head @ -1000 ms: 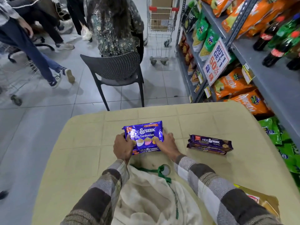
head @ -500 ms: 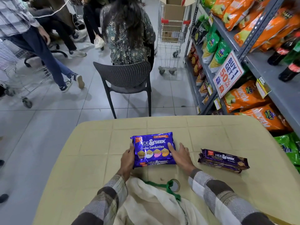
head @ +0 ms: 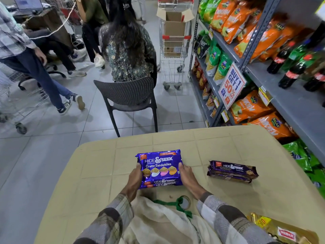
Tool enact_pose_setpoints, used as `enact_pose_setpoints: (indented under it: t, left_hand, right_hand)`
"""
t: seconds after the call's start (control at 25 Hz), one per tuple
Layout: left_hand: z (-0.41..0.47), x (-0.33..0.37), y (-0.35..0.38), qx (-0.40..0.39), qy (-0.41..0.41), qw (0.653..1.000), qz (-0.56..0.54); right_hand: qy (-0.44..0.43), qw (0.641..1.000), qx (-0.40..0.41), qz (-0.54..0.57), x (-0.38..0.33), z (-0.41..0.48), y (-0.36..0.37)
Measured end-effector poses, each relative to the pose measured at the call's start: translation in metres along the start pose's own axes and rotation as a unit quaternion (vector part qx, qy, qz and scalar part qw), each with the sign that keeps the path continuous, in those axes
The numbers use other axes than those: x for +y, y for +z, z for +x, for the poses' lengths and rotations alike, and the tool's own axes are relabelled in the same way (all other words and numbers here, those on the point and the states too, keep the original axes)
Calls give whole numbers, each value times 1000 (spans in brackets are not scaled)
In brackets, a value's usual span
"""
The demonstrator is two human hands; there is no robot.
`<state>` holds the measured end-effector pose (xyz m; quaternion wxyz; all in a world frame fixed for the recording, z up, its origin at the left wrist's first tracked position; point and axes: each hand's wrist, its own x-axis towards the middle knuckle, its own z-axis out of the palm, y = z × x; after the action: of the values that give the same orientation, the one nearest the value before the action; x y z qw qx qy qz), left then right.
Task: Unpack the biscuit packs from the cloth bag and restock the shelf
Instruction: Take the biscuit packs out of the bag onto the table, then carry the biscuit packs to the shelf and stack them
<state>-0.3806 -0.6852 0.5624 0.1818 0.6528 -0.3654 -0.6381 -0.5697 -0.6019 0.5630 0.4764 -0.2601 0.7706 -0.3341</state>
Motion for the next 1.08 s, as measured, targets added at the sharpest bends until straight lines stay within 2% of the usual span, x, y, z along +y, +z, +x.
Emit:
enact_pose_setpoints:
  t: [0.12,0.28,0.4,0.6,0.76,0.92,1.08]
  left_hand:
    - [-25,13,3,-16,37,999,12]
    - [-73,39,13,-28,107,994,22]
    - [-121,64,29,-54,157,985,49]
    - [-199,122,80,-108,221,966,79]
    - [-270,160,148,-220,238,942,89]
    - [-335,160,209,-324,237,913,75]
    - [-412,141,255,-409,232,877,98]
  right_hand:
    - [-11,999,27,42,-11,-24,-13]
    - [-36,999,38,15,-39,-63,-52]
    - [-55,995,65,48,-56,-106,-87]
    - [-69,978,163,110,-72,-182,-157]
    - [-85,940,271,189,-65,-257,-226]
    - [-98,905,345,229,-40,-327,-282]
    - [-103,842,453,273,0,-406,-320]
